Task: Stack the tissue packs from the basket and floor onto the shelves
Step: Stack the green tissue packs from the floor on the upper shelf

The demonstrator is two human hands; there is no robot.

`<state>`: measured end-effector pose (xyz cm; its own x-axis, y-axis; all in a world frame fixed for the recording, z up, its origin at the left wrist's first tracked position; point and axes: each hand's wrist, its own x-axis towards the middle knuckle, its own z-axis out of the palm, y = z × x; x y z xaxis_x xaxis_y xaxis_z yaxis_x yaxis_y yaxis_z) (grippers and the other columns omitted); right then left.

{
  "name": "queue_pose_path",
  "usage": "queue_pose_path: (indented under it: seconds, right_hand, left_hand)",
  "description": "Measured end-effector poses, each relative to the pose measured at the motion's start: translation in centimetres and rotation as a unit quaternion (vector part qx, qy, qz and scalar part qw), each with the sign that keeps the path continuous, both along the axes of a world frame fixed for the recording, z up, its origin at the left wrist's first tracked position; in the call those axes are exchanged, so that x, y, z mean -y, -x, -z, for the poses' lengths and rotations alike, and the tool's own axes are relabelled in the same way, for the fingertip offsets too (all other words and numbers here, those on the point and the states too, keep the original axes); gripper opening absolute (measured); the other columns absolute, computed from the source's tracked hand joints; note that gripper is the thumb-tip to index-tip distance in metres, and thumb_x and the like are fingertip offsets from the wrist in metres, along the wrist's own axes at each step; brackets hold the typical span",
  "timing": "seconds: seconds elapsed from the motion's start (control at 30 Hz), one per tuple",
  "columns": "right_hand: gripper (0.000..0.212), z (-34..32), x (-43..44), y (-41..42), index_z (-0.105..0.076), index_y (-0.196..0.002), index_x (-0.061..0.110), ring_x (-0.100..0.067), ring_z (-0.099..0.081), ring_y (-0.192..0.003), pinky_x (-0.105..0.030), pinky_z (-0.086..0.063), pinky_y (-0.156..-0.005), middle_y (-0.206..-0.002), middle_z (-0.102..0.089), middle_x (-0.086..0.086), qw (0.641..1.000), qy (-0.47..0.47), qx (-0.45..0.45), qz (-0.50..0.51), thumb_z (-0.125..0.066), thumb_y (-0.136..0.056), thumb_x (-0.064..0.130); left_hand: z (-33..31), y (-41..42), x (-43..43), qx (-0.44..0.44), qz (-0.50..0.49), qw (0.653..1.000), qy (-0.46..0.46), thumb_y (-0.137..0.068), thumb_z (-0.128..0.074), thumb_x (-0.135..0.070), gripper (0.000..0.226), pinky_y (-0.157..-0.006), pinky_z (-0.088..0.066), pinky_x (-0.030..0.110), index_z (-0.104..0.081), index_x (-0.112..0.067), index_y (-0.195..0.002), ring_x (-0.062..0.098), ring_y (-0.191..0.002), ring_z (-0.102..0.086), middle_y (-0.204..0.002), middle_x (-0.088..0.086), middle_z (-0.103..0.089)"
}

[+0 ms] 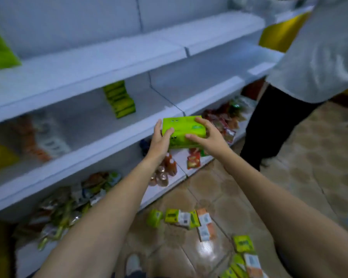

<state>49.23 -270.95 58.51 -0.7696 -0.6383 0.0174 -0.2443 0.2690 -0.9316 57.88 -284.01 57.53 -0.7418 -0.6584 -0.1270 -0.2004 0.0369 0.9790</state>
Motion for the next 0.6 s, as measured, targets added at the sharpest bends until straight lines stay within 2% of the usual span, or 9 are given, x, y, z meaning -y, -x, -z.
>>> queue_pose_path:
  seconds: [0.07, 0.1, 0.23, 0.33, 0.4, 0.43, 0.5, 0.57, 0.6]
  right_hand:
    - [0.061, -3.9, 4.5, 0.0, -0.048, -0.131, 0.013, -0.02, -0.05, -0.119, -0.036, -0.042, -0.103, -0.13, -0.051, -0.007, 0.997, 0.026, -0.077, -0.016, -0.074, -0.078, 0.025]
    - [0.059, -5.7, 6.8, -0.5, -0.049, -0.131, 0.014, -0.021, -0.05, -0.12, -0.039, -0.041, -0.104, -0.13, -0.051, -0.007, 0.993, 0.04, -0.109, -0.022, -0.073, -0.078, 0.028]
    - [0.054, -11.5, 15.9, -3.8, -0.049, -0.13, 0.011, -0.018, -0.047, -0.121, -0.034, -0.037, -0.105, -0.129, -0.051, -0.008, 0.976, 0.105, -0.177, -0.077, -0.07, -0.082, 0.025]
    - [0.06, -14.1, 22.6, -7.7, -0.042, -0.135, 0.013, -0.017, -0.043, -0.126, -0.034, -0.037, -0.106, -0.137, -0.045, -0.005, 0.961, 0.129, -0.197, -0.144, -0.07, -0.082, 0.02]
    - [0.067, -15.3, 27.0, -10.4, -0.036, -0.139, 0.016, -0.014, -0.04, -0.128, -0.037, -0.04, -0.105, -0.141, -0.04, -0.004, 0.953, 0.149, -0.19, -0.181, -0.07, -0.081, 0.015]
    - [0.068, -15.7, 29.3, -11.6, -0.035, -0.14, 0.017, -0.012, -0.04, -0.126, -0.036, -0.042, -0.103, -0.141, -0.039, -0.003, 0.951, 0.157, -0.184, -0.194, -0.068, -0.081, 0.011]
    - [0.066, -16.4, 33.6, -14.0, -0.034, -0.14, 0.017, -0.009, -0.043, -0.117, -0.025, -0.042, -0.097, -0.14, -0.041, -0.002, 0.948, 0.161, -0.184, -0.204, -0.064, -0.082, 0.008]
    - [0.063, -17.0, 37.5, -16.0, -0.034, -0.14, 0.016, -0.009, -0.044, -0.109, -0.014, -0.036, -0.083, -0.139, -0.043, -0.003, 0.947, 0.157, -0.189, -0.207, -0.061, -0.084, 0.007]
    - [0.063, -17.3, 39.4, -16.9, -0.033, -0.14, 0.015, -0.01, -0.044, -0.11, -0.012, -0.033, -0.081, -0.139, -0.043, -0.005, 0.945, 0.16, -0.189, -0.212, -0.061, -0.084, 0.006]
  left_hand:
    - [-4.0, -0.9, 4.7, -0.033, -0.009, 0.996, 0.081, -0.097, -0.046, -0.013, 0.056, -0.111, -0.021, 0.023, -0.021, -0.013, -0.147, 0.018, -0.14, -0.025, -0.152, 0.007, -0.027]
    - [-5.8, -1.6, 7.1, -0.039, -0.013, 0.992, 0.12, -0.096, -0.046, -0.011, 0.054, -0.112, -0.019, 0.026, -0.025, -0.012, -0.146, 0.019, -0.14, -0.024, -0.151, 0.008, -0.028]
    - [-13.0, -6.4, 15.9, -0.044, -0.037, 0.973, 0.224, -0.094, -0.052, -0.015, 0.039, -0.099, -0.028, 0.017, -0.05, -0.008, -0.131, 0.023, -0.129, -0.041, -0.137, 0.014, -0.047]
    - [-17.0, -11.6, 21.6, -0.057, -0.085, 0.962, 0.254, -0.087, -0.055, -0.029, 0.045, -0.105, -0.034, 0.026, -0.052, -0.01, -0.128, 0.021, -0.124, -0.046, -0.132, 0.012, -0.051]
    - [-18.7, -14.5, 25.4, -0.061, -0.121, 0.953, 0.272, -0.092, -0.054, -0.022, 0.039, -0.106, -0.033, 0.028, -0.051, -0.012, -0.129, 0.02, -0.125, -0.045, -0.133, 0.009, -0.051]
    - [-19.4, -15.9, 27.4, -0.063, -0.136, 0.948, 0.279, -0.094, -0.052, -0.021, 0.037, -0.104, -0.034, 0.026, -0.05, -0.013, -0.13, 0.018, -0.124, -0.045, -0.133, 0.007, -0.051]
    - [-20.4, -18.5, 30.9, -0.058, -0.153, 0.945, 0.284, -0.094, -0.053, -0.021, 0.038, -0.095, -0.036, 0.019, -0.049, -0.015, -0.131, 0.013, -0.118, -0.047, -0.131, 0.004, -0.051]
    - [-20.8, -20.8, 34.0, -0.057, -0.165, 0.943, 0.282, -0.092, -0.056, -0.021, 0.04, -0.086, -0.035, 0.014, -0.048, -0.016, -0.132, 0.009, -0.112, -0.047, -0.128, 0.002, -0.051]
    - [-21.0, -21.8, 35.4, -0.058, -0.176, 0.942, 0.28, -0.091, -0.057, -0.022, 0.042, -0.085, -0.035, 0.014, -0.048, -0.017, -0.132, 0.009, -0.111, -0.047, -0.126, 0.001, -0.052]
